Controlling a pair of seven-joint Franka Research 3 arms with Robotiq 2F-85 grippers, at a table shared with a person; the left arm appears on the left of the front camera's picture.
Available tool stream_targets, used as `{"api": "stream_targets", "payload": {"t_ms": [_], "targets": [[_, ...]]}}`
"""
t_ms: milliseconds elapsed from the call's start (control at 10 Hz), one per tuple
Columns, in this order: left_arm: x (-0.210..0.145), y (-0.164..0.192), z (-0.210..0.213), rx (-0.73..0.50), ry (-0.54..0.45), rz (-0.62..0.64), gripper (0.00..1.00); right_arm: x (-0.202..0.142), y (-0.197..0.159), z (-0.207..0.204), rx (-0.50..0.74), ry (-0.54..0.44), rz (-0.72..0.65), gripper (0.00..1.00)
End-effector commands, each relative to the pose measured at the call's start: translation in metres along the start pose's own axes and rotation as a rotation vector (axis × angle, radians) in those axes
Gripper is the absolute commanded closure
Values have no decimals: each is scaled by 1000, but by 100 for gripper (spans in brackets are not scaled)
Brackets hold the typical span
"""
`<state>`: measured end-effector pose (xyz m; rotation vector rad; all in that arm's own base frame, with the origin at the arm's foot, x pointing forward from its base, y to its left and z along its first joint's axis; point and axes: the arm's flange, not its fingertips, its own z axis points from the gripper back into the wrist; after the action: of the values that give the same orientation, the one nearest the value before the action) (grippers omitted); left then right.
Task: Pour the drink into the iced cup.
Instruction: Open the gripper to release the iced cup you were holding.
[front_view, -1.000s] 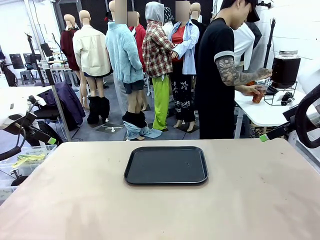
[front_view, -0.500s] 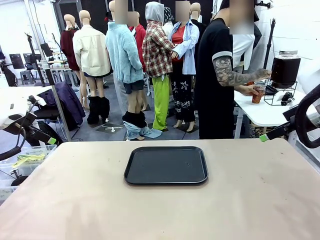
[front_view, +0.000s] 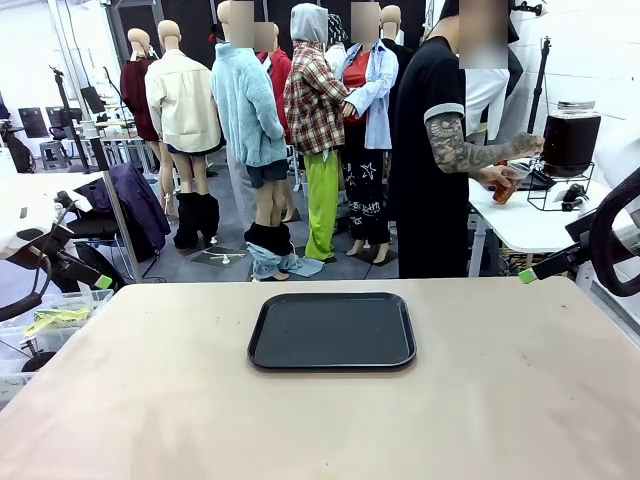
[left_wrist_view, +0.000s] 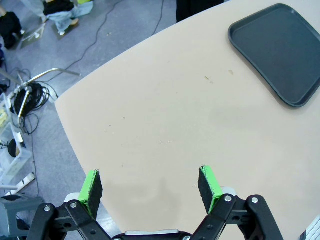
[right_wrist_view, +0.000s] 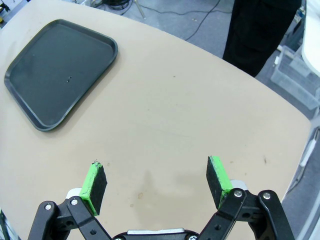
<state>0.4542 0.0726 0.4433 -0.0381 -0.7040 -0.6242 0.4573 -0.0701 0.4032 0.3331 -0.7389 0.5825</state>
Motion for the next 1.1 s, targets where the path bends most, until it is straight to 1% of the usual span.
{"api": "stream_targets", "payload": {"t_ms": [0,1000], "targets": [[0,1,1,3,-2,0,0,1,-3,-2,-2,5,9,0],[0,1,1,3,-2,0,0,1,-3,-2,-2,5,9,0]]}}
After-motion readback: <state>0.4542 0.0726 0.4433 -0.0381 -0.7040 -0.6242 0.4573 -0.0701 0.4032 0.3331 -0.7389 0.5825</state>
